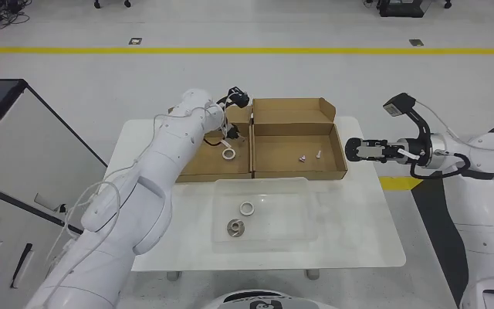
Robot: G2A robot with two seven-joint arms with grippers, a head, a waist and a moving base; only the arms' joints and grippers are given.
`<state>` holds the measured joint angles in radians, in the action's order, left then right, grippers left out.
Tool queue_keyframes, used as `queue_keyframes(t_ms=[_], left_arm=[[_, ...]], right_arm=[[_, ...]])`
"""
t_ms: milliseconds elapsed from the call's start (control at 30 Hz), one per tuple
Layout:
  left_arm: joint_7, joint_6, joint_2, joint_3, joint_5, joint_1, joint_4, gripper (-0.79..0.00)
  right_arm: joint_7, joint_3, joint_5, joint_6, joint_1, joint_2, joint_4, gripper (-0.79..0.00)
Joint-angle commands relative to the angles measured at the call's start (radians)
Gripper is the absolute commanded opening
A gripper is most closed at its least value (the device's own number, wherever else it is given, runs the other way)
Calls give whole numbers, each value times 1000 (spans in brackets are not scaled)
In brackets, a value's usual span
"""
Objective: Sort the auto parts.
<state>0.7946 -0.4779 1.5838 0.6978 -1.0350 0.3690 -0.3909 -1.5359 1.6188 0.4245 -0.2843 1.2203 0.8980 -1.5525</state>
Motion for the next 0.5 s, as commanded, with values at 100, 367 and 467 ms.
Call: queue_keyframes(t_ms=[100,367,467], left_arm=[[-2,-83,-32,34,12,5,-100,0],[152,-172,-126,150,36,137,-486,0],[260,-182,-170,220,46,243,-715,0]], right_arm=[[0,0,0,0,0,0,0,0],[0,0,0,0,0,0,0,0],[0,0,0,0,0,0,0,0]])
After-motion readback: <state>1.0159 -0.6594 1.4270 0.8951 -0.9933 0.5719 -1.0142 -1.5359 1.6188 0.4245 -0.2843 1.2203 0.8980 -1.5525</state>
